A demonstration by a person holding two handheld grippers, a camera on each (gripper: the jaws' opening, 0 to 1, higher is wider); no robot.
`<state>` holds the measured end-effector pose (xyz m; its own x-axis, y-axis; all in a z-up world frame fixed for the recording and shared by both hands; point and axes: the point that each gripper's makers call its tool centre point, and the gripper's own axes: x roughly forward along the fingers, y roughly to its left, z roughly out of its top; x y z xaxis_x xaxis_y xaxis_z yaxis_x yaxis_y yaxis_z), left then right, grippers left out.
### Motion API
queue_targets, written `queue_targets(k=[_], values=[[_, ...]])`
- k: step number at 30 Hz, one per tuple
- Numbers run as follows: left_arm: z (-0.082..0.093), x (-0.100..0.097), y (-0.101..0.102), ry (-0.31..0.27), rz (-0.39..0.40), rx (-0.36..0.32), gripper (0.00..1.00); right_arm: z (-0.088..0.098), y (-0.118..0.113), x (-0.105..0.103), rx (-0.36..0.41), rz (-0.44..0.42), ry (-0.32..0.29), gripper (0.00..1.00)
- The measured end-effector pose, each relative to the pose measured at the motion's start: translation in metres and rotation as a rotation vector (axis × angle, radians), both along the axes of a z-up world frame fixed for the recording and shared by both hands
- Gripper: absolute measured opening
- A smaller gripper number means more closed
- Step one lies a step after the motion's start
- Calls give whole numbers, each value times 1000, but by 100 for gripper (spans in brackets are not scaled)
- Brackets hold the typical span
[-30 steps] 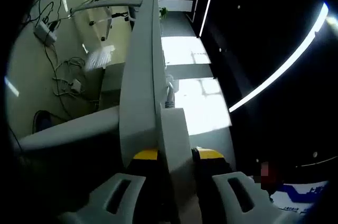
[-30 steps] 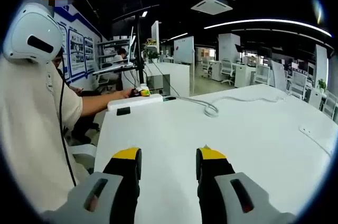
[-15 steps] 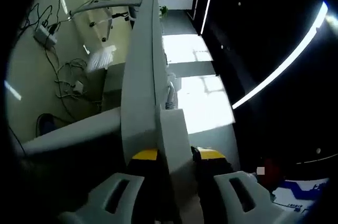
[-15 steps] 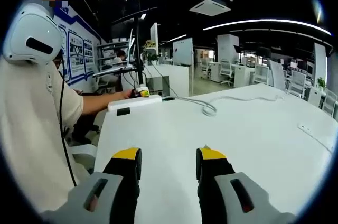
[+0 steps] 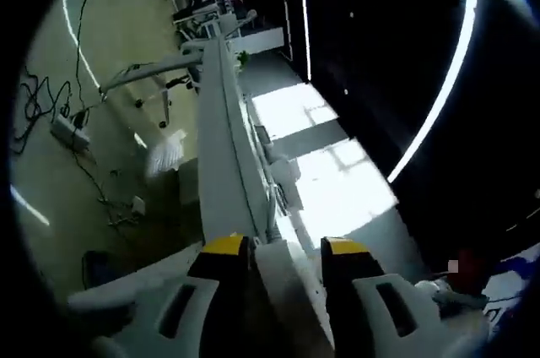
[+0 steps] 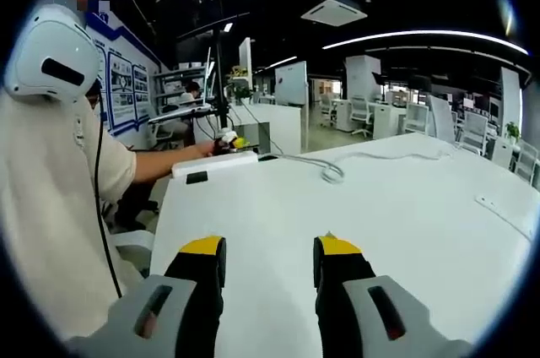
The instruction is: Pick up the power strip scattered on the table, fix it on the side mounting bracket of the table, and press the switch
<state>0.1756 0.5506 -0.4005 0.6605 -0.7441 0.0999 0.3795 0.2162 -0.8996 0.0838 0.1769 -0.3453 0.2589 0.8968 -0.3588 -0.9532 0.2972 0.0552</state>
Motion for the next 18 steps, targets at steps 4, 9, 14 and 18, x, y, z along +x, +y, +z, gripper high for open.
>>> queue_targets(k=[4,9,14,18], values=[[12,14,8,-64,104,51,44,-1,-1,0,2,-3,0,38],[15,25,17,-98,176,133,47,2,-7,0,11,-17,-7,38],[28,25,-6,-149,168,184,47,7,-11,3,32,-42,-19,38],[40,30,-14,-176,195,206,47,9,-13,4,46,-56,-26,38]])
